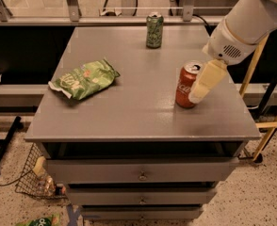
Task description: Move coke can near green jalapeno chip bag
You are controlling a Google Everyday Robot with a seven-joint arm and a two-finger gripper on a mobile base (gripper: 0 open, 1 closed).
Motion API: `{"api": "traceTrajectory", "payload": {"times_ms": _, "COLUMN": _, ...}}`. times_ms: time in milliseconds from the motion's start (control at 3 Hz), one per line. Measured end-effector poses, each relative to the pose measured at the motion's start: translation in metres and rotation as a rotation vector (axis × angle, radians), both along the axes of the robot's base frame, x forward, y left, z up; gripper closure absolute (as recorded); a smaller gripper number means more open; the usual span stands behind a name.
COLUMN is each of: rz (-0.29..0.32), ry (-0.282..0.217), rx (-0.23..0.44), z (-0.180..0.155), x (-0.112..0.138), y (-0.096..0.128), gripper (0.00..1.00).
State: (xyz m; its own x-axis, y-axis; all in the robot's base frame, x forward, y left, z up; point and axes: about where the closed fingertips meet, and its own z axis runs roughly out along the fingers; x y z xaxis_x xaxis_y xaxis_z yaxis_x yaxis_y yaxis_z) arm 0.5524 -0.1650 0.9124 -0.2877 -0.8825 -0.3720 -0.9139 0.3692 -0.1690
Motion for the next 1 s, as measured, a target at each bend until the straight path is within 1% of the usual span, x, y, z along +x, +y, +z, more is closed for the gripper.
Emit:
{"api": "traceTrajectory", "payload": {"times_ms": 333, "rz": 0.01, "ry": 0.023, "rx": -0.003, "z": -0.012, "x": 0.006, "y": 0.01, "gripper": 0.18}}
{"api": "traceTrajectory", "payload": {"times_ms": 667, "rz": 0.015, "ry": 0.034, "rx": -0.012, "z": -0.017, "x": 0.009, "y": 0.015, "gripper": 0.42}}
{"api": "traceTrajectory", "payload": {"times_ms": 1000, "rz": 0.049, "ry": 0.019, "rx": -0.009, "z": -0.009, "x": 0.007, "y": 0.027, "gripper": 0.65}}
